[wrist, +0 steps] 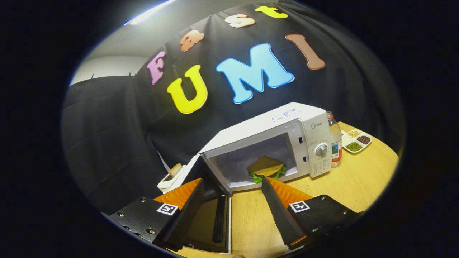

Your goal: Open the microwave, put the food inside, and close the microwave door.

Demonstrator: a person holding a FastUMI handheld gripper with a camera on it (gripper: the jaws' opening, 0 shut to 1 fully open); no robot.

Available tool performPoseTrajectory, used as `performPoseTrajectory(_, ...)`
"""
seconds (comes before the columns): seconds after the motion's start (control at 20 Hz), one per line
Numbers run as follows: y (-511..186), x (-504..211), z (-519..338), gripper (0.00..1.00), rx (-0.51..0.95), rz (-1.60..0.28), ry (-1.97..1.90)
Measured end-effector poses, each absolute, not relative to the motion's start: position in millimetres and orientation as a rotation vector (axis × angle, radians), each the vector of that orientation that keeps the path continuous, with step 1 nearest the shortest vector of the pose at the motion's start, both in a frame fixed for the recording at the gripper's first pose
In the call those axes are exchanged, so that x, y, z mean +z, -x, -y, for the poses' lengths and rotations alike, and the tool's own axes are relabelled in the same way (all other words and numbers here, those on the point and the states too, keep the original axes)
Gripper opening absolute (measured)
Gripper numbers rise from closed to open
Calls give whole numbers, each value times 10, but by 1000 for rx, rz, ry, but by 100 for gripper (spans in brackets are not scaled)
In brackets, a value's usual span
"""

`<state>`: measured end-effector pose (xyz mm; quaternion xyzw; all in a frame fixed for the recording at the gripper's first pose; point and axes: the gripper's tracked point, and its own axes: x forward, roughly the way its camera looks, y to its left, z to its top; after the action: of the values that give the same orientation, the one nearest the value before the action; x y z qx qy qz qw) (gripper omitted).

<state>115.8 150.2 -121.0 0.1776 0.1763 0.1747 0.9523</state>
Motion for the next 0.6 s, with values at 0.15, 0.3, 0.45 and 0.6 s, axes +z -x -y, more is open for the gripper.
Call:
performPoseTrajectory(0.15,-825,-968,-1763,97,441,-319,-314)
performPoseTrajectory(0.3,-492,-820,-2063,97,524,-288,-268)
performPoseTrajectory(0.45,-177,-690,-2379,97,622,-245,-221)
performPoseTrajectory(0.6,146,-679,-2761,97,731,-215,-161)
